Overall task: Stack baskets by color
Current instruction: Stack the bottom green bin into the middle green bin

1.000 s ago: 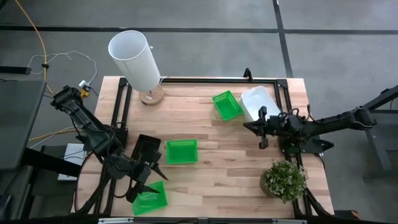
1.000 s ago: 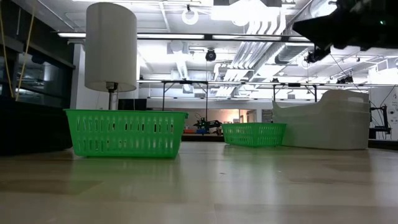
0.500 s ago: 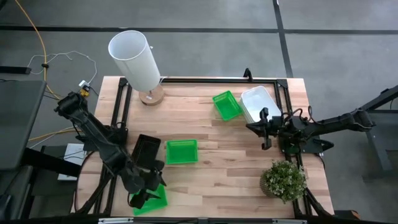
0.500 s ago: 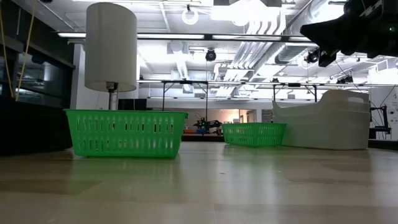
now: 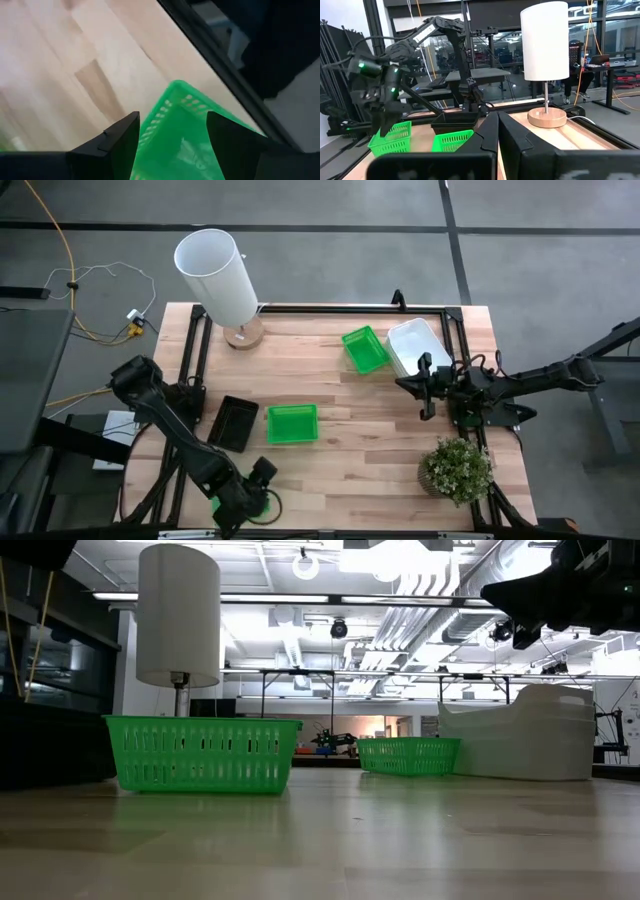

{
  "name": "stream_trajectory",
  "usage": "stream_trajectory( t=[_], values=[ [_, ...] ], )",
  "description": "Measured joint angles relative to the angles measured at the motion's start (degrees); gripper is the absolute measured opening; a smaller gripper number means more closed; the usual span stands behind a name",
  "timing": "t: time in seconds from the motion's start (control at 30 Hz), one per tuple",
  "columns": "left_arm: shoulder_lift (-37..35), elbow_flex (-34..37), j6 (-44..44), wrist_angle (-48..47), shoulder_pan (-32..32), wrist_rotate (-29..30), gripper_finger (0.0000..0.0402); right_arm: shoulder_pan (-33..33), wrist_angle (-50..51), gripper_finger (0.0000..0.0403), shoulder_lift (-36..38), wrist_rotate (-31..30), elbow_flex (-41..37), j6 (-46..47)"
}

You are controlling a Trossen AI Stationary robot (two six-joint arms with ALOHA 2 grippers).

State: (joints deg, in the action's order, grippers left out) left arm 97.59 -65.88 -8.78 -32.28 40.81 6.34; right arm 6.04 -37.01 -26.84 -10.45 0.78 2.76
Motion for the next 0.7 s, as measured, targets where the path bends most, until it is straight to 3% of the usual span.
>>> stream_trajectory(
  t=[0.23, 0.7],
  values=[
    [4.3, -3.4, 8.0, -4.2, -1.9, 2.6, 0.0216, 0.0, 0.5, 0.0000, -0.1, -0.1, 0.0, 1.1],
    [5.1, -3.5, 12.3, -10.3, -4.2, 0.2, 0.0199, 0.0, 1.0, 0.0000, -0.1, -0.1, 0.0, 1.7]
  ],
)
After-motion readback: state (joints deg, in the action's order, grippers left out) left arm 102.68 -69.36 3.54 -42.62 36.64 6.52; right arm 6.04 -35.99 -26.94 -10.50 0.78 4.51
